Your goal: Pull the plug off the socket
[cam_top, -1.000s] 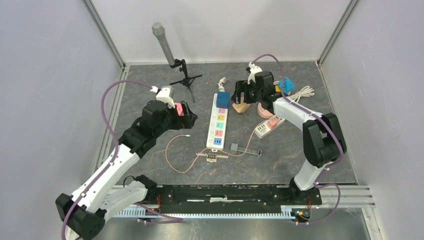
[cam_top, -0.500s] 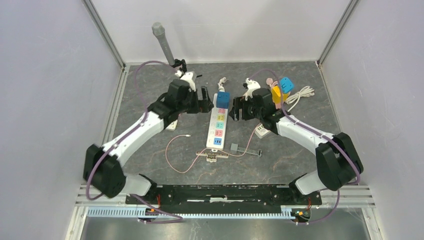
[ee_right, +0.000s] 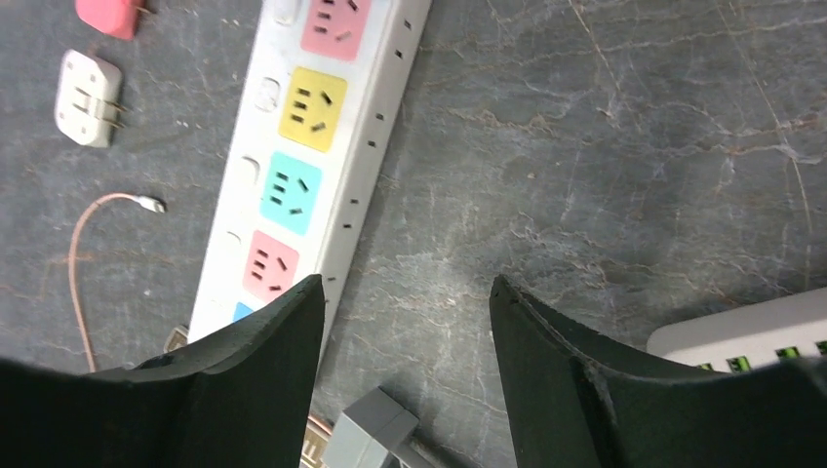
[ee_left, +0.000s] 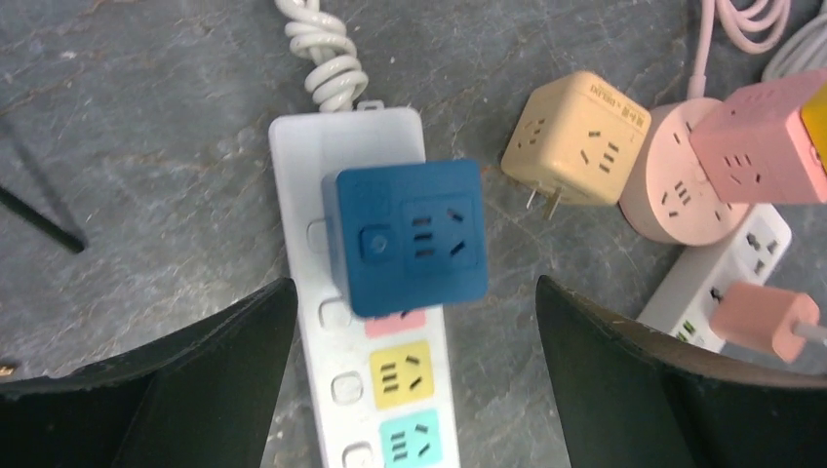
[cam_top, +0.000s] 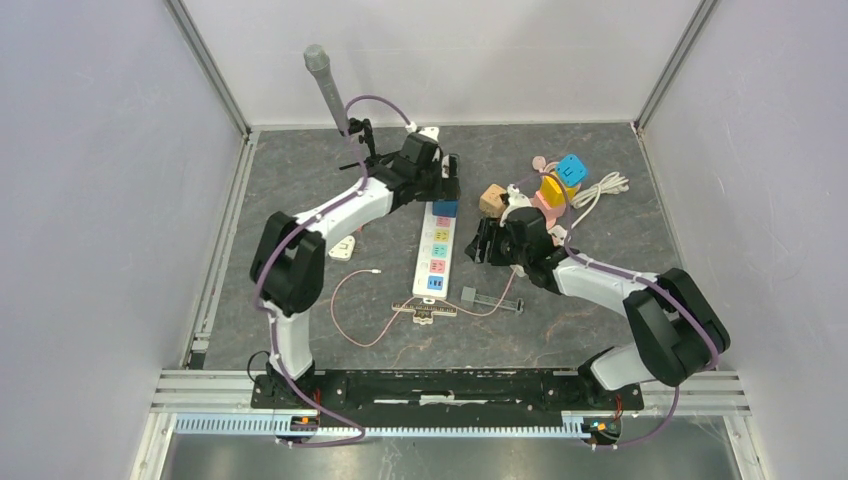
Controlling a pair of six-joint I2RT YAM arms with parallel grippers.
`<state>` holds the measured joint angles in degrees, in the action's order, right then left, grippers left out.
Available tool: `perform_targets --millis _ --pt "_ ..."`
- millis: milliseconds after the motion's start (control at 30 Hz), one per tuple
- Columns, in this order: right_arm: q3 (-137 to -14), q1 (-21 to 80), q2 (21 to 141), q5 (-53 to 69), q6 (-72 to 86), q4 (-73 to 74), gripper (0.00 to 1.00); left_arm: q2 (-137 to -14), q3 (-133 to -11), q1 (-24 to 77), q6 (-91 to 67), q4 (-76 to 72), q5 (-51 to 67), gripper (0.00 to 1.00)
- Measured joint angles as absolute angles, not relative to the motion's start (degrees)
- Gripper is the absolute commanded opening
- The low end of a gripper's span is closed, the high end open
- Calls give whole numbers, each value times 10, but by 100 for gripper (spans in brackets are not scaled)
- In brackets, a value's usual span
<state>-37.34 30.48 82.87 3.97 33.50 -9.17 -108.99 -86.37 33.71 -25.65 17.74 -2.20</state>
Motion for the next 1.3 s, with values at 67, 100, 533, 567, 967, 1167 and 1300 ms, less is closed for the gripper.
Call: perform_targets --millis 67,100,533,567,967,1167,1300 --pt "-371 305 829 44 349 -103 67 -1125 -903 347 -253 191 -45 91" --pt "-371 307 830 47 356 -113 68 -1136 -915 352 -252 196 -51 89" --pt "-372 332 873 82 390 -171 64 -1210 -974 372 -257 263 -107 48" --pt "-373 335 877 82 390 -171 64 -1211 -977 373 -257 267 -108 47" --pt "-394 373 938 103 390 -199 54 -1197 -971 372 -304 314 -150 40" --pt "-396 374 973 115 390 -221 38 -1195 -967 372 -308 316 -150 67" --pt "-399 380 980 116 385 -232 33 -1195 -967 372 -308 317 -150 65"
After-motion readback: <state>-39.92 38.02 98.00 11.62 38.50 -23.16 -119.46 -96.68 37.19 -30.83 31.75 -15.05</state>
